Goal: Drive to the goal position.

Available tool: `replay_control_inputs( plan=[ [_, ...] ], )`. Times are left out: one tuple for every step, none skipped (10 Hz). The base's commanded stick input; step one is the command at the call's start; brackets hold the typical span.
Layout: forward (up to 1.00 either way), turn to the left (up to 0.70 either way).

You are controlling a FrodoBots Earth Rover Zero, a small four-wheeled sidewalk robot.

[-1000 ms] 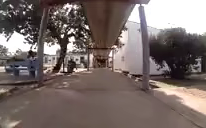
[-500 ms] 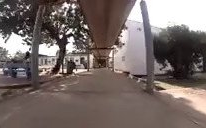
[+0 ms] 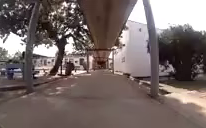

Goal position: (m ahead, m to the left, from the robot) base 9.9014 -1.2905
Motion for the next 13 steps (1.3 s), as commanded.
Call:
replay_control_inputs(
  plan=[
    [0.5,0.0],
    [0.5,0.0],
    [0.5,0.07],
    [0.5,0.31],
    [0.5,0.46],
    [0.5,0.23],
    [0.5,0.0],
    [0.5,0.0],
    [0.5,0.0],
    [0.5,0.0],
    [0.5,0.0],
    [0.5,0.0],
    [0.5,0.0]
  ],
)
